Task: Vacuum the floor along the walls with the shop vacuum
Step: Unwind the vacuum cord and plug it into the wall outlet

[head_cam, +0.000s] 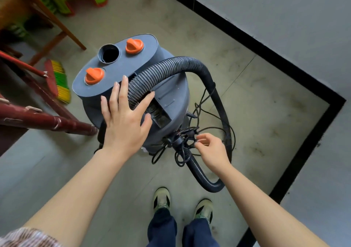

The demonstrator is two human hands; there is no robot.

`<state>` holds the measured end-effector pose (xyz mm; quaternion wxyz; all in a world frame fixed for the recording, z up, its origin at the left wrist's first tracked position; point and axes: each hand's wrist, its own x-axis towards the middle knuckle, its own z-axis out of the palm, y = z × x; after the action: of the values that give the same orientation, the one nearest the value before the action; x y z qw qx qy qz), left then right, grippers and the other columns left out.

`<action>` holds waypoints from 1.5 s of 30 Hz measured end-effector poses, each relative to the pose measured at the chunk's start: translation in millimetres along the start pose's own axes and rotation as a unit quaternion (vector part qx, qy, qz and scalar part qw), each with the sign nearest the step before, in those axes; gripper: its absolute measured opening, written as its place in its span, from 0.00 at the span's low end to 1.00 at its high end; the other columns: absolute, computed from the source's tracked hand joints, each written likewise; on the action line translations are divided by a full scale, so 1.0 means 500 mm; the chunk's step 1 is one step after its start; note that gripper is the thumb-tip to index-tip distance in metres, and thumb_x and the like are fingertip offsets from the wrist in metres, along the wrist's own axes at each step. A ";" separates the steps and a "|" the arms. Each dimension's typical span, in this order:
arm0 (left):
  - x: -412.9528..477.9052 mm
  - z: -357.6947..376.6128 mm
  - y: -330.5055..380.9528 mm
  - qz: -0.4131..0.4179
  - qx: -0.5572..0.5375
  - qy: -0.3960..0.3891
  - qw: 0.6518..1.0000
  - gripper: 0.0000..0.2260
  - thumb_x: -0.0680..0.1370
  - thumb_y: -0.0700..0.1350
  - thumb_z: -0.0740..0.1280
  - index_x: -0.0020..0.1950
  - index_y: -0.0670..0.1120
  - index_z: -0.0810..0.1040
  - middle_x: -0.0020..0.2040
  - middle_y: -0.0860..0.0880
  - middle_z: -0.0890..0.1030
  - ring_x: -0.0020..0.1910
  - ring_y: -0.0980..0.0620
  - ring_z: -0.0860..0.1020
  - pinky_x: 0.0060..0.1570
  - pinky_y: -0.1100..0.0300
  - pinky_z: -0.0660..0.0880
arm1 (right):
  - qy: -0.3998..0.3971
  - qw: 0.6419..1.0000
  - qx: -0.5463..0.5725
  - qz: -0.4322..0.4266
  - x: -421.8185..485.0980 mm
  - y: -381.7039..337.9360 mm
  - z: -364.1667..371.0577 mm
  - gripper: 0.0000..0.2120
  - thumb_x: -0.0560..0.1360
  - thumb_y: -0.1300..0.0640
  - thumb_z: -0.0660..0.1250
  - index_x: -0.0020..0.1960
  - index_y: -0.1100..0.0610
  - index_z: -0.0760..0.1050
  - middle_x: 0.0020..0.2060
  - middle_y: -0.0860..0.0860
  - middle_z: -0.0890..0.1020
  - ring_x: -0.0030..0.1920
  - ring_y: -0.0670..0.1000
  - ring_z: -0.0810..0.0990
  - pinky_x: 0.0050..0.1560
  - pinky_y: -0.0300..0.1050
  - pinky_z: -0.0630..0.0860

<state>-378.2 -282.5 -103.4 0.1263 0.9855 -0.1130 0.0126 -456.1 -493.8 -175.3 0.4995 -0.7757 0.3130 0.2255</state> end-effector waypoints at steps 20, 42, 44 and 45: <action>0.071 -0.055 -0.051 0.003 -0.036 0.004 0.999 0.31 0.77 0.36 0.64 0.76 0.58 0.64 0.74 0.41 0.64 0.70 0.40 0.62 0.58 0.42 0.72 | -0.041 0.959 -0.238 -0.149 0.003 -0.066 0.099 0.19 0.75 0.57 0.64 0.65 0.49 0.76 0.64 0.50 0.73 0.65 0.54 0.68 0.63 0.48 0.70; -0.022 0.008 -0.026 0.154 0.079 0.024 0.985 0.32 0.68 0.33 0.69 0.72 0.46 0.72 0.77 0.36 0.61 0.75 0.38 0.60 0.69 0.38 0.62 | 0.066 0.972 -0.003 -0.228 -0.016 -0.016 0.099 0.16 0.79 0.54 0.67 0.66 0.51 0.72 0.59 0.42 0.79 0.59 0.42 0.76 0.59 0.34 0.71; -0.028 0.016 -0.016 0.149 0.064 0.022 0.986 0.31 0.68 0.32 0.69 0.72 0.44 0.73 0.76 0.36 0.61 0.75 0.37 0.59 0.68 0.38 0.65 | 0.128 0.973 0.125 -0.149 -0.009 -0.033 0.076 0.10 0.79 0.53 0.66 0.60 0.50 0.71 0.48 0.40 0.81 0.47 0.36 0.78 0.50 0.33 0.72; -0.029 0.018 -0.013 0.147 0.056 0.018 0.987 0.31 0.68 0.32 0.69 0.72 0.44 0.73 0.76 0.35 0.61 0.75 0.37 0.59 0.67 0.38 0.66 | 0.154 0.966 0.166 -0.123 0.001 -0.041 0.062 0.08 0.79 0.52 0.66 0.56 0.51 0.70 0.43 0.42 0.80 0.42 0.36 0.77 0.47 0.34 0.72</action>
<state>-390.9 -275.4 -114.5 0.0699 0.9633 -0.2531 0.0554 -442.2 -459.5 -174.9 0.5908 -0.7398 0.3215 -0.0154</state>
